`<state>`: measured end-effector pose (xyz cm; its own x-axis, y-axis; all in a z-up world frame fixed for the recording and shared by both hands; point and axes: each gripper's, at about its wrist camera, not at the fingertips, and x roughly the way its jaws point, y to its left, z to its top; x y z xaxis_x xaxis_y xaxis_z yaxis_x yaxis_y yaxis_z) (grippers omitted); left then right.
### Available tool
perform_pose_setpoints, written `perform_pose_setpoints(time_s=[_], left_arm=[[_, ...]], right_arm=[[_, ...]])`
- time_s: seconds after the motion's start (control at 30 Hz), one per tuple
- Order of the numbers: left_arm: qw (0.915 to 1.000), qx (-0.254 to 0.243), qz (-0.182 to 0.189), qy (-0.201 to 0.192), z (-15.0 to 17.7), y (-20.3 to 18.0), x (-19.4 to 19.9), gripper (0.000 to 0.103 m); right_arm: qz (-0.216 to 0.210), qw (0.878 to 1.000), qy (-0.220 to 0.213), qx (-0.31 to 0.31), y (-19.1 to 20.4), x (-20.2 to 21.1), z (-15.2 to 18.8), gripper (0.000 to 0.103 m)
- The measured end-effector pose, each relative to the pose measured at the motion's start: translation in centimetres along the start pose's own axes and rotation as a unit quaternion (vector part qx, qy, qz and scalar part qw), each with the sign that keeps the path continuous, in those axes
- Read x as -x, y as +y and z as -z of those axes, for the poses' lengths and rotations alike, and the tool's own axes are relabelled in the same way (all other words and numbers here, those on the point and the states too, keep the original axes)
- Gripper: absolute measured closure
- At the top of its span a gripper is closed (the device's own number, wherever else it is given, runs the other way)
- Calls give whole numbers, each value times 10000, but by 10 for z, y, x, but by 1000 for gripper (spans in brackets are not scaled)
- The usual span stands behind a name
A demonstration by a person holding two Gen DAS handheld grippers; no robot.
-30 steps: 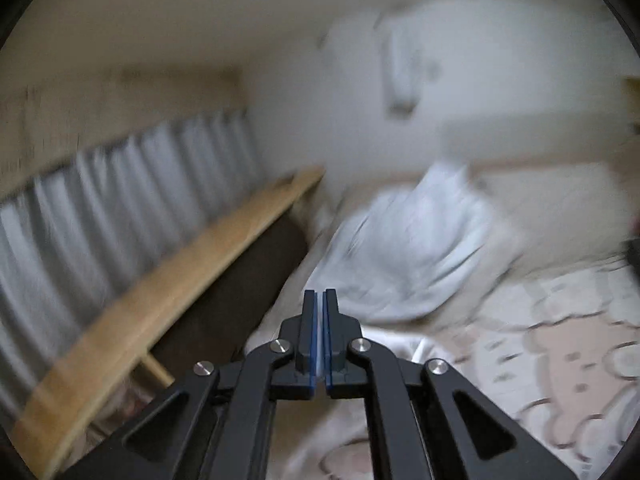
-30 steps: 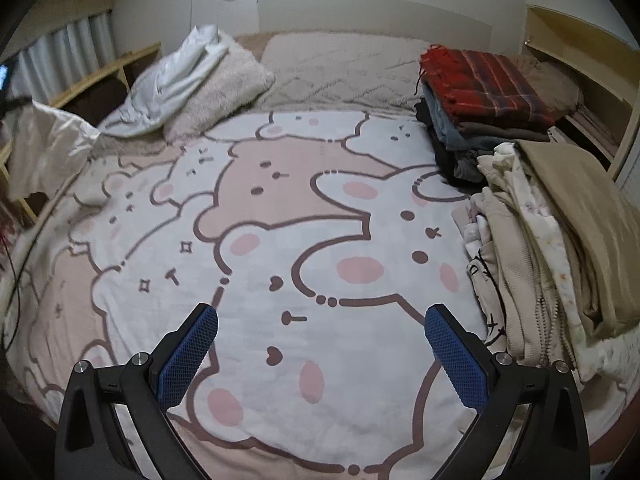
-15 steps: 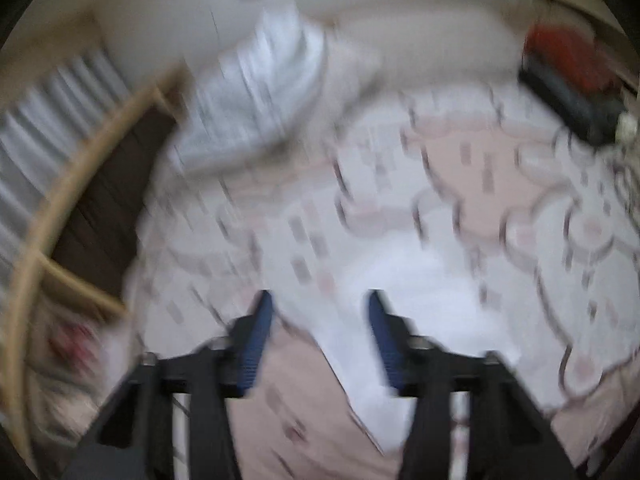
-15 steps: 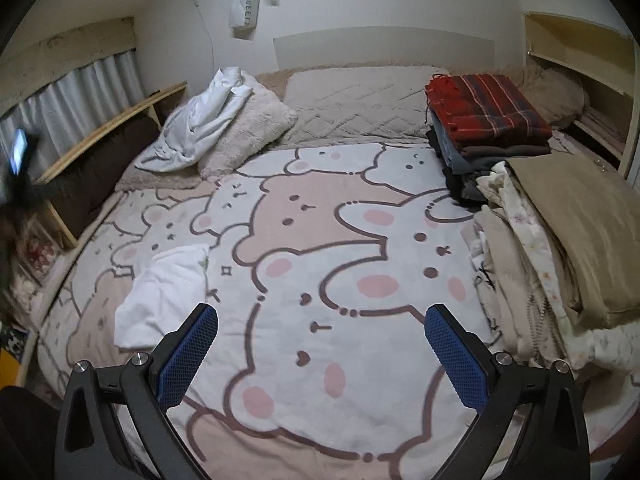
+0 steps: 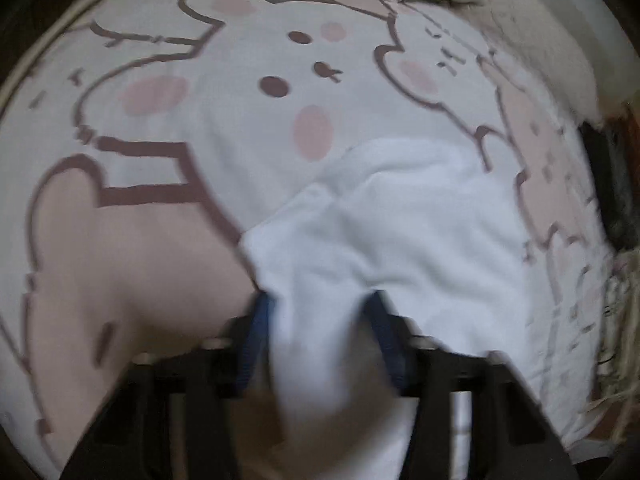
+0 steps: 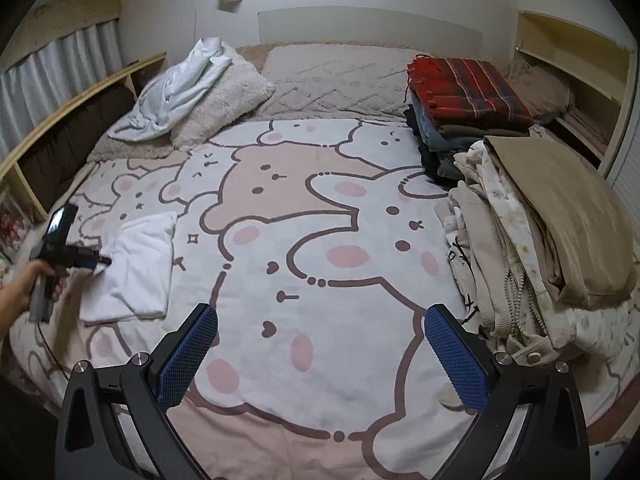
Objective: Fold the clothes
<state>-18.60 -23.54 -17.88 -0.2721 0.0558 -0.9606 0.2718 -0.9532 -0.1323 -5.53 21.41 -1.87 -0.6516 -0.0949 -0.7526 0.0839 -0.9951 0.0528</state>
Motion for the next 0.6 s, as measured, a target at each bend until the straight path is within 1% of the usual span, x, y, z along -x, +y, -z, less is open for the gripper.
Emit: perform_pose_setpoints(time_s=[0.03,0.07,0.1,0.17,0.23,0.33,0.37,0.47,0.53,0.57,0.6], left_arm=[[10000,-13,86,-34,-3,-4,1,95],[9995,-216,76,-207,-4,-12,13,96],[9981,-388,154,-449,-5,-21,31,96],[9942,-548,369,-847,-6,-34,65,96],[9873,-624,617,-1324,-7,-43,108,96],[9743,-682,1104,-1841,-3,-58,172,97],[9681,-805,1236,-2028,-1,-69,193,97],[9429,-1300,1554,-2644,9,-105,267,97],[9205,-1599,1755,-3103,17,-128,321,97],[9084,-1727,1865,-3319,21,-137,346,99],[8949,-1843,2001,-3537,27,-144,371,99]], right_arm=[[8,10000,2,4,0,0,0,0],[17,10000,4,9,1,-1,0,0],[25,10000,6,13,1,-1,-1,0],[42,10000,9,22,2,-2,-1,0],[1,10000,-11,1,3,0,-2,0],[-200,9997,-103,-104,3,6,-6,0],[-272,9994,-161,-118,3,11,-6,0],[-374,9987,-308,-140,5,23,-6,0],[-424,9981,-393,-209,3,30,-5,0],[-448,9977,-435,-248,2,34,-4,0],[-473,9973,-477,-286,1,38,-4,0]])
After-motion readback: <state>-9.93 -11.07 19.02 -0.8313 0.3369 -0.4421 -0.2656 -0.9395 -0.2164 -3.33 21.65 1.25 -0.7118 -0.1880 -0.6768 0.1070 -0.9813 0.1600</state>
